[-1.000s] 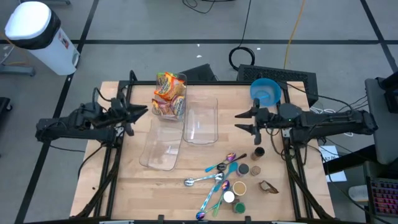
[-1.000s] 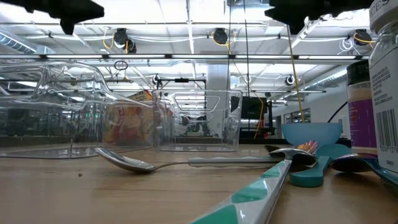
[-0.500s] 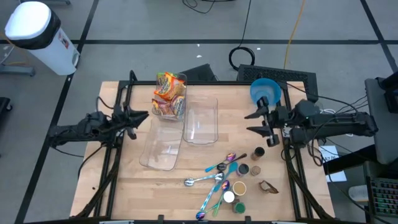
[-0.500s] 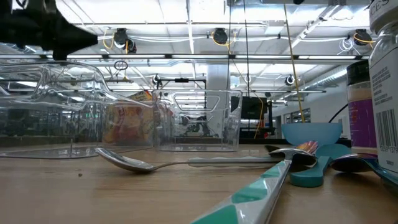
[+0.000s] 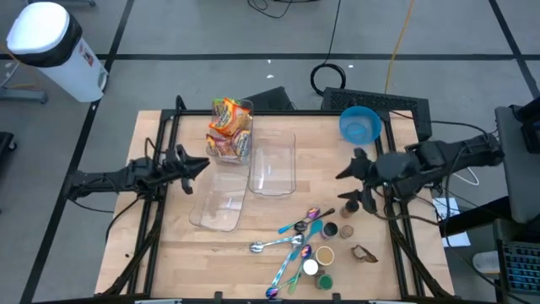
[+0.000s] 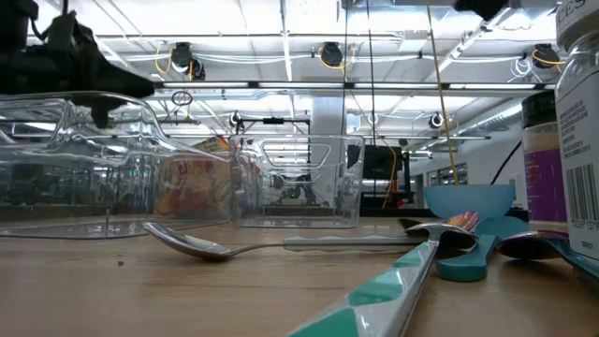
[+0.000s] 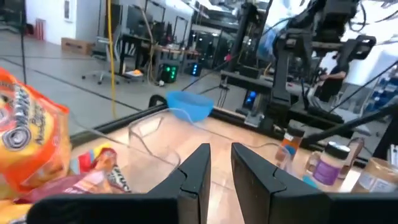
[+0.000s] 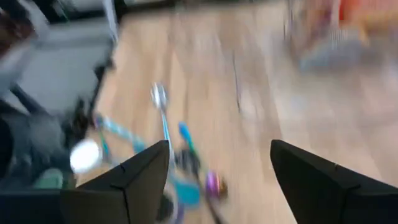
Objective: Pick & Place Food Item
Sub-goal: Put the orange spice bottle into the middle transparent bin
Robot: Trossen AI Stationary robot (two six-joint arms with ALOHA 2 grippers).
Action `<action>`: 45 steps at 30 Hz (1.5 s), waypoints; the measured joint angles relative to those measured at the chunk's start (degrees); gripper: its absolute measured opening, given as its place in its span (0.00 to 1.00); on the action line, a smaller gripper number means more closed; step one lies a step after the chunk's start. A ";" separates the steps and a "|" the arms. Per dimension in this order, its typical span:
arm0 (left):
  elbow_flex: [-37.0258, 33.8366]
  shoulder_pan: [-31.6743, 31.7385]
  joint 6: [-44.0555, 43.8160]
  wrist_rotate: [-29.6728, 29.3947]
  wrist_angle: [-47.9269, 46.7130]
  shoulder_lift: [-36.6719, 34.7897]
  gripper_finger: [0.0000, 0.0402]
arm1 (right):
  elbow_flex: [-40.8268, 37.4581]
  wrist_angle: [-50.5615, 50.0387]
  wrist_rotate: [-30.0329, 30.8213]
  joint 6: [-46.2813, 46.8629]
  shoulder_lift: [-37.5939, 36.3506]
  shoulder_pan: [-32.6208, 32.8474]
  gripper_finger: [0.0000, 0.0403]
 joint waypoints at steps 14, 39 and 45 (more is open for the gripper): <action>0.02 0.03 10.36 1.64 0.54 1.53 0.17 | -4.29 -25.40 0.23 36.61 7.30 5.63 0.53; 0.02 0.02 12.55 1.95 1.61 1.53 0.17 | -11.66 -14.39 -1.54 25.68 9.17 6.27 0.54; 0.02 0.03 12.55 1.97 1.62 1.53 0.17 | -11.66 -11.04 -1.49 25.15 9.17 6.21 0.52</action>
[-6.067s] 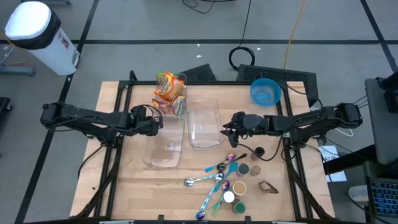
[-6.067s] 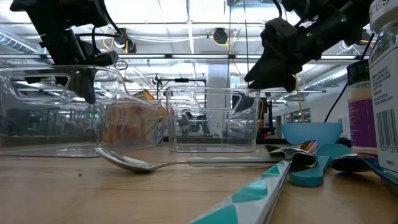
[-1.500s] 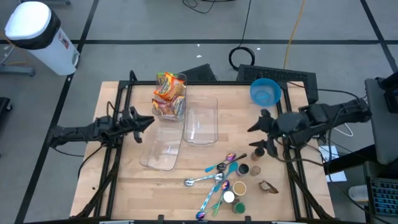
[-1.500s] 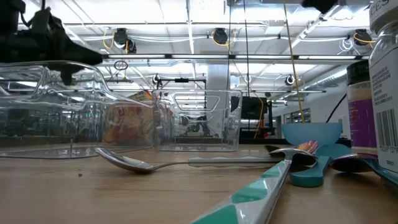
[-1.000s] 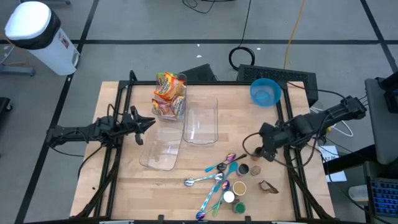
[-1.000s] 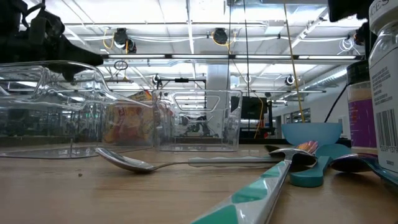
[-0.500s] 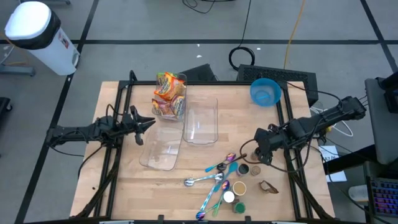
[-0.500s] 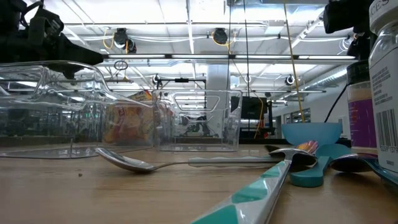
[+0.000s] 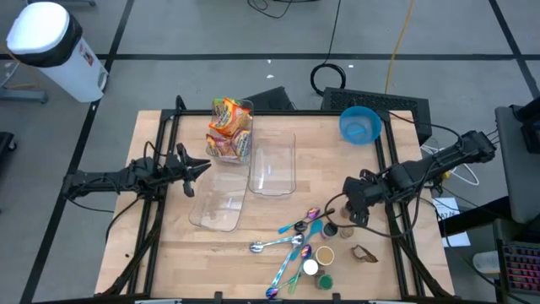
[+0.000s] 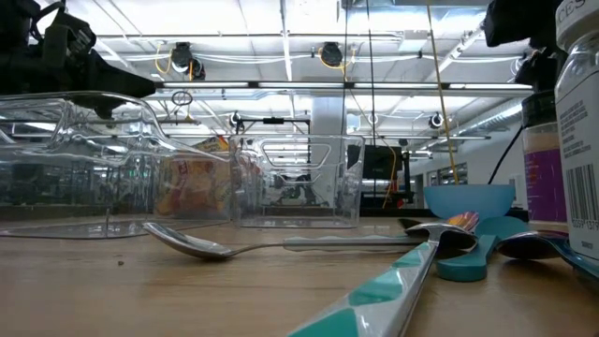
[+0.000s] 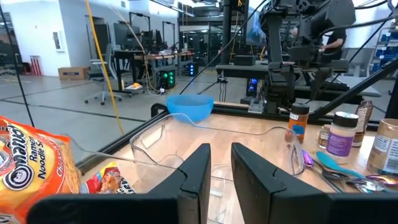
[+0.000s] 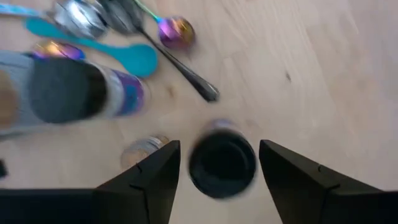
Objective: Pick & Place Food Item
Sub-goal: Put the orange spice bottle into the middle transparent bin
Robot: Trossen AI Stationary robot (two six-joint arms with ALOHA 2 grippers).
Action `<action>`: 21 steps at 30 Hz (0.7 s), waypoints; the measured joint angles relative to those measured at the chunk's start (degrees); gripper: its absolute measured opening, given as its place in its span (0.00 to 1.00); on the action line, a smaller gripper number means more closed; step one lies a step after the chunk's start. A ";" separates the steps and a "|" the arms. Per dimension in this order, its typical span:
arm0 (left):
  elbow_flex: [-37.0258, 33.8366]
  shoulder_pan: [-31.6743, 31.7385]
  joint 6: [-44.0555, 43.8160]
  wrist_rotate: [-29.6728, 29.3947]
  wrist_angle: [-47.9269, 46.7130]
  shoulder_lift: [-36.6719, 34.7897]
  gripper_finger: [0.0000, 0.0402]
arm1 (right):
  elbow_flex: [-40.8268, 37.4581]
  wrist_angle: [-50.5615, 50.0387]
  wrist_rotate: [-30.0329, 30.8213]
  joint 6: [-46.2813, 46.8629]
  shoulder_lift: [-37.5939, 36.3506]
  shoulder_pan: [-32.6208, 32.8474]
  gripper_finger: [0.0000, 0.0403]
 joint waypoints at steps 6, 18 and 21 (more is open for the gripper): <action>0.00 0.00 -0.01 0.00 0.02 0.00 0.17 | -0.10 11.25 3.03 -2.52 0.00 -0.12 0.53; 0.04 -0.01 -0.02 0.00 0.04 0.00 0.17 | -4.48 50.08 10.86 -26.82 0.00 -2.68 0.61; 0.04 0.00 -0.02 0.00 0.05 0.00 0.17 | 2.06 40.54 9.87 -21.29 0.91 -3.32 0.63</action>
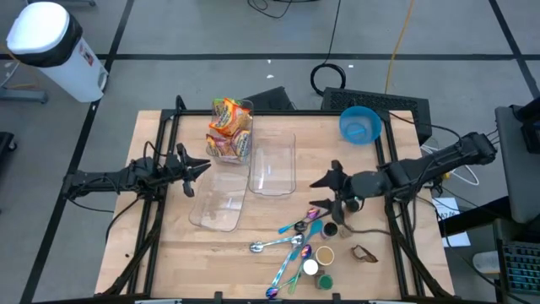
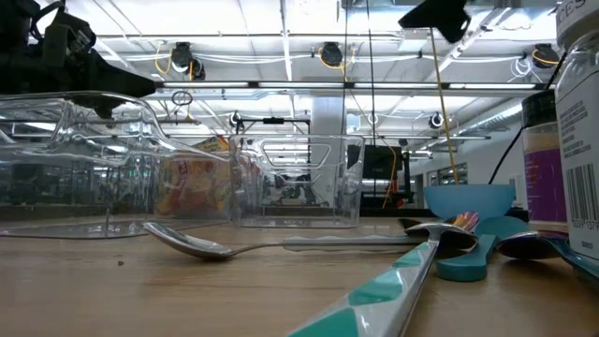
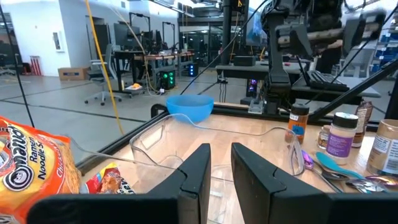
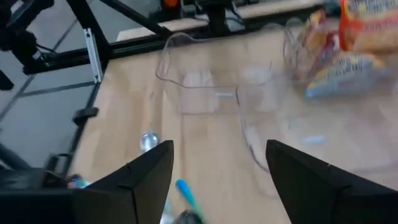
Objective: Pick & Place Food Item
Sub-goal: Put the orange spice bottle into the middle transparent bin
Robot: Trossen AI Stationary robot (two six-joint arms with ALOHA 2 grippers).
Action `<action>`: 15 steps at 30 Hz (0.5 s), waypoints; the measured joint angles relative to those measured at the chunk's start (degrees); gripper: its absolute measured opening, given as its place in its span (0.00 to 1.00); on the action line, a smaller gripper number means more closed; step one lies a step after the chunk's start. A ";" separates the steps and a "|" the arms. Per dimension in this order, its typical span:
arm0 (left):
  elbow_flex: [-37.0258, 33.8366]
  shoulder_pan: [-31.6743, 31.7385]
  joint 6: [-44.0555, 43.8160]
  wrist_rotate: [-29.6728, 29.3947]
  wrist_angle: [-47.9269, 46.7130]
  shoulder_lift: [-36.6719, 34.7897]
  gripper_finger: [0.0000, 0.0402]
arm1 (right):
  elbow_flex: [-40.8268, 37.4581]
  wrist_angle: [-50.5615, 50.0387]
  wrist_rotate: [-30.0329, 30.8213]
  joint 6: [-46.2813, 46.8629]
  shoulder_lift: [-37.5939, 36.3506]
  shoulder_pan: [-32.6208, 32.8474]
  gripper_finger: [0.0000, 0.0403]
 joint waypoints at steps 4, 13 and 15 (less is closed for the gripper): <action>0.02 -0.01 0.00 0.00 0.02 0.00 0.17 | 12.12 -21.92 -0.85 6.39 5.69 0.24 0.64; 0.02 -0.02 0.00 0.00 0.00 0.02 0.17 | 15.24 -56.24 -9.77 21.66 13.39 -0.10 0.64; 0.02 -0.01 0.00 0.00 0.01 0.01 0.17 | 13.38 -56.30 -10.54 22.25 12.67 -0.07 0.64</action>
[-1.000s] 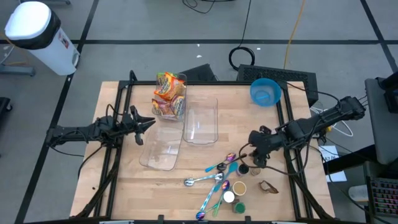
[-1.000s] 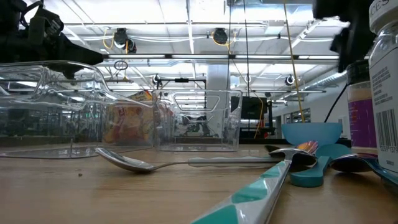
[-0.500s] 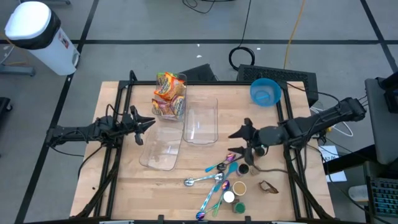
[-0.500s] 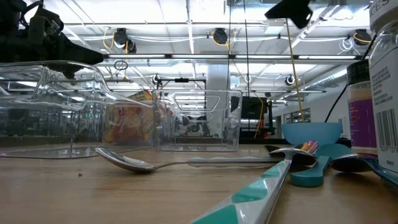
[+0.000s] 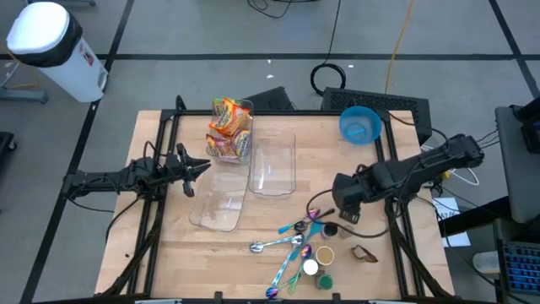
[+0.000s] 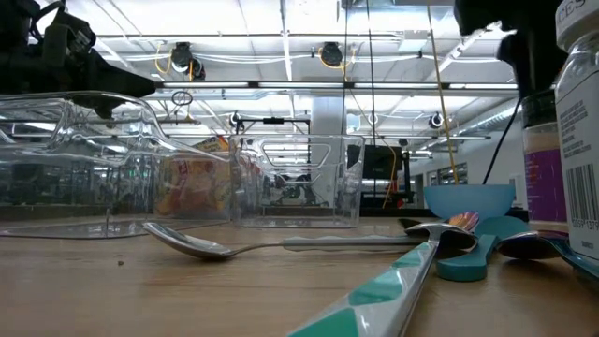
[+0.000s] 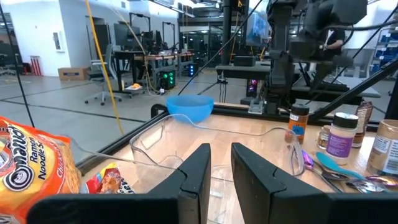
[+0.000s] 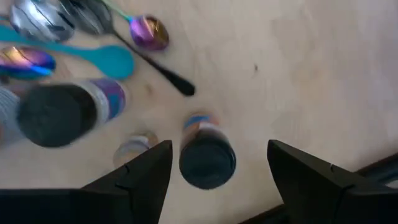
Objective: Pick & Place Food Item
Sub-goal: Put the orange spice bottle into the middle transparent bin
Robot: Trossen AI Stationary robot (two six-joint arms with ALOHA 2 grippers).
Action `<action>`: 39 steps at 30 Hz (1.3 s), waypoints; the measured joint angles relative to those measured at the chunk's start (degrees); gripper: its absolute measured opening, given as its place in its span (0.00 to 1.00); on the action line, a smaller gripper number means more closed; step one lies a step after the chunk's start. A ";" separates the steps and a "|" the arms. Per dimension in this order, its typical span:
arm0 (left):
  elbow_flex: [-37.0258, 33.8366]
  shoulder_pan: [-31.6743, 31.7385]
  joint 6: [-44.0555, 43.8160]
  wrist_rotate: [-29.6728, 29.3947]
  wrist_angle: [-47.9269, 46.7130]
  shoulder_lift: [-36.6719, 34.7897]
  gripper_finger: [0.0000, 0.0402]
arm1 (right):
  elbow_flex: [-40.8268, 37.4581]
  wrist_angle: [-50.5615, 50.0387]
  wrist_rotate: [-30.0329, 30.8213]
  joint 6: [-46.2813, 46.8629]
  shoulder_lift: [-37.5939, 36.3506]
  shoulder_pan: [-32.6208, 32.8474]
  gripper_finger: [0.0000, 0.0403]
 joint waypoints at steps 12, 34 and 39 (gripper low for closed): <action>0.00 -0.01 0.00 0.00 -0.02 -0.01 0.17 | -10.73 6.34 -3.98 3.10 -3.94 1.23 0.64; 0.00 0.00 0.00 0.00 -0.02 -0.01 0.17 | -15.22 11.70 -4.21 4.03 -3.98 1.28 0.48; 0.00 0.01 0.00 0.00 -0.02 -0.01 0.17 | -11.27 7.70 -3.07 4.31 -4.11 0.68 0.48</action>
